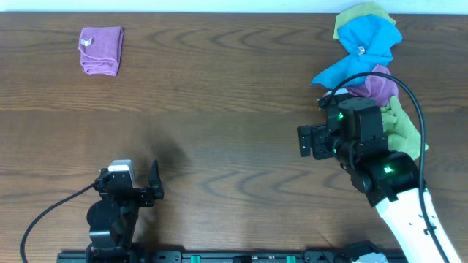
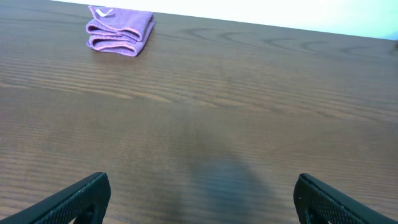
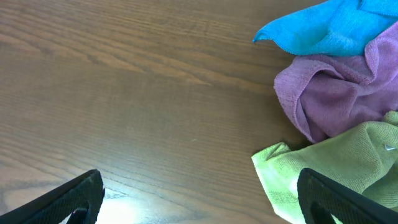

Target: Fold the cloth

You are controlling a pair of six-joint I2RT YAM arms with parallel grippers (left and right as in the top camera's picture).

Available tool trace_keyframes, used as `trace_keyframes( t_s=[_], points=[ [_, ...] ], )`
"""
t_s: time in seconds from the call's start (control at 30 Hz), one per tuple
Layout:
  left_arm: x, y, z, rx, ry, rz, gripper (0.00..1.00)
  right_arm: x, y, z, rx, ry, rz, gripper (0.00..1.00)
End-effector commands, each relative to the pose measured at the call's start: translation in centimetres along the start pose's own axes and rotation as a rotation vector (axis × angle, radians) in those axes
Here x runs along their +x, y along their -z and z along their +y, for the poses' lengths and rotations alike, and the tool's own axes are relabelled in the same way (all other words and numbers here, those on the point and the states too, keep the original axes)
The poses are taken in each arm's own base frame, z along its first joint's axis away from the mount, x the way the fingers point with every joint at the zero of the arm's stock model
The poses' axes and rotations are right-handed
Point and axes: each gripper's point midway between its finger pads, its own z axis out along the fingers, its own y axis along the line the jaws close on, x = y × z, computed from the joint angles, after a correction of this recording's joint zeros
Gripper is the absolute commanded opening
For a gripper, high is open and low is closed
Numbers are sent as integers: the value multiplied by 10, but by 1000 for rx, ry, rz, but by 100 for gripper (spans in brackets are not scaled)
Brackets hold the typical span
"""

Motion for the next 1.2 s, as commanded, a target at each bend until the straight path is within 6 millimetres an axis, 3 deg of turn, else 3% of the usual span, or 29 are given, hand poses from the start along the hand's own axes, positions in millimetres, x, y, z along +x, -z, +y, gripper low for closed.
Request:
trace_keyframes(
  t_s=[0.0,0.1,0.3,0.53,0.83,1.17],
  points=[
    [7,-3,2,-6,-6,11,95,-4,9,1,-1,3,-29,99],
    [7,-3,2,-6,-5,11,95,-5,33,-14,53,50,-106,99],
    [7,-3,2,-6,-6,11,95,23,63,-50,145,-2,-327,99],
    [7,-3,2,-6,-5,11,95,66,41,-56,139,-33,-481,99],
    [7,-3,2,-6,-6,11,95,106,-1,-57,138,-33,-462,99],
    [7,-3,2,-6,-6,11,95,96,12,-58,148,-29,-567,99]
  ],
)
